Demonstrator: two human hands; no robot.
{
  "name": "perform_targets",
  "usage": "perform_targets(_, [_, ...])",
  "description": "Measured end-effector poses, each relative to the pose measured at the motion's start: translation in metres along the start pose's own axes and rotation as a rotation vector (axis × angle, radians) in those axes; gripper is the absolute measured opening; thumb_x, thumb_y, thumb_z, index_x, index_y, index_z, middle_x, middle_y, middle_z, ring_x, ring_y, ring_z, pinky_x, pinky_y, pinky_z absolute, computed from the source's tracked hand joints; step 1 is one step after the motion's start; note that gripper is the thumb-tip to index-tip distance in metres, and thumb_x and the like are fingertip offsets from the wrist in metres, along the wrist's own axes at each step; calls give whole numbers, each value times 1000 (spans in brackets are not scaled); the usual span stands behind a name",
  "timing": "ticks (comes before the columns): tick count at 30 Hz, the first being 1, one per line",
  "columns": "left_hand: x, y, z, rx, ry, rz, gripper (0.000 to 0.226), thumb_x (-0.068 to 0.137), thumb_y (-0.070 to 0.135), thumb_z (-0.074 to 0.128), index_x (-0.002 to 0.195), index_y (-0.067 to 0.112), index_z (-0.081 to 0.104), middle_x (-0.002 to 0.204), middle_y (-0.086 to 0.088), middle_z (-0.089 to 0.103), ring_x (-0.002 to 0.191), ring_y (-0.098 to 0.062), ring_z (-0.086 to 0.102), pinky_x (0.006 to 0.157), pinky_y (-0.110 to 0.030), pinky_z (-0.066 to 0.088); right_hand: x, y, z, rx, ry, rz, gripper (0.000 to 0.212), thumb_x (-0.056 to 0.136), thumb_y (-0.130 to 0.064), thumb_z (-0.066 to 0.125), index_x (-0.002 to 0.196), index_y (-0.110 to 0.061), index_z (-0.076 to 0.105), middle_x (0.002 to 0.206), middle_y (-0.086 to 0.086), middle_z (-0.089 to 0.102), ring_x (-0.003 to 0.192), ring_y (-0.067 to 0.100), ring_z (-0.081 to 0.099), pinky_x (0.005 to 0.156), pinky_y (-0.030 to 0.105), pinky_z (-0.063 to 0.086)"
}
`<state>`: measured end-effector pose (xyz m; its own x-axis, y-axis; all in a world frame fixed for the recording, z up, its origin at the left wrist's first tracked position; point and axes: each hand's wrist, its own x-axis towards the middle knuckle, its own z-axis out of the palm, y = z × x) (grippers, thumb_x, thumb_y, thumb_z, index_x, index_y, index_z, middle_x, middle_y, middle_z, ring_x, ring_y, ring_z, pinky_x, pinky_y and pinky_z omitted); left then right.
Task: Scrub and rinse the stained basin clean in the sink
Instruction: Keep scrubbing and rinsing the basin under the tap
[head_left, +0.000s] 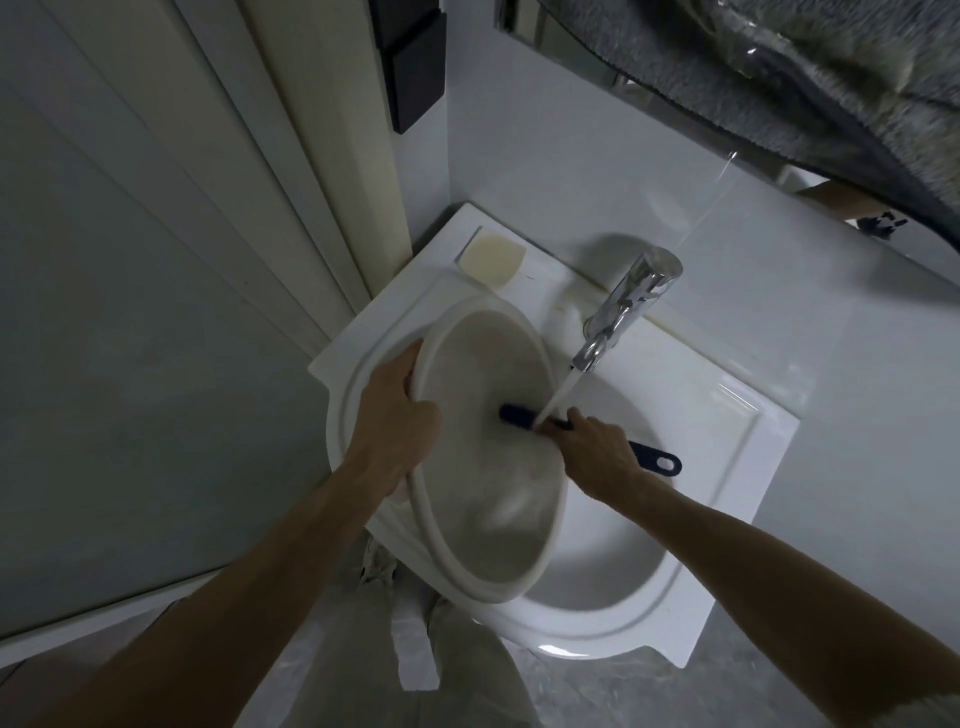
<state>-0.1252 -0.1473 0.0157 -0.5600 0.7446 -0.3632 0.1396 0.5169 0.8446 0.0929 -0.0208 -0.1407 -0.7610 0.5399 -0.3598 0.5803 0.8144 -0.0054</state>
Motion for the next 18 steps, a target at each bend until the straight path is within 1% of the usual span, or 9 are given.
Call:
perform_targets(2, [1,0,2,6,-5,2,57,75,-13,52,114,24,70,81,1,65,71,-15,61,55,-20,45,-5,-1,2,-4,-102,-68,55,99,-21,47,149,-38,33,111,5,52,83,26,59,61,35,35])
perform_targets(6, [0,-1,2,10,24,9,51,79,-12,53,114,21,70,84,0,67,72,-13,62,59,-23,49,11,4,-15,-35,2,148,45,97,-22,50,139,-39,49,102,3,54,81,25,61,64,35,49])
perform_targets(7, [0,-2,0,5,27,-1,53,78,-12,52,114,22,70,84,-1,67,74,-18,63,58,-29,52,9,1,-11,22,-49,133,46,98,-24,48,139,-44,47,104,4,56,84,28,63,68,37,51])
perform_targets(9, [4,-4,-2,-17,28,-25,53,75,-13,51,110,21,72,83,-9,68,75,-32,65,57,-45,58,1,-2,4,282,-259,58,42,100,-32,43,134,-57,45,118,3,63,99,31,64,82,38,52])
perform_targets(11, [7,-4,-3,-19,31,-25,51,75,-12,50,106,22,72,84,-14,69,78,-39,64,61,-51,58,-5,2,15,525,-372,62,38,100,-31,44,128,-56,54,124,-4,66,107,26,62,90,33,49])
perform_targets(13, [10,-4,-5,-16,25,-39,52,75,-13,49,106,21,73,83,-14,69,76,-38,64,60,-45,58,-3,10,28,683,-300,147,36,99,-23,50,125,-44,64,115,5,67,100,18,60,85,23,43])
perform_targets(15, [14,-3,-8,-25,-5,-76,50,74,-15,48,103,17,73,75,-8,67,67,-31,62,49,-33,52,-4,10,31,950,-217,280,33,98,-18,55,116,-40,70,94,4,62,75,4,57,76,19,42])
perform_targets(16, [17,-1,-10,-22,-21,-97,47,72,-17,47,96,15,73,67,-4,62,59,-25,58,43,-26,45,-4,8,30,1096,-198,341,31,98,-15,56,113,-37,71,82,1,61,62,0,53,66,19,43])
perform_targets(18, [22,4,-14,-1,-45,-137,43,66,-20,45,72,17,66,55,1,51,51,-17,45,39,-21,35,-3,4,26,1286,-256,506,26,99,-17,54,116,-27,72,63,-3,47,46,7,39,45,22,30])
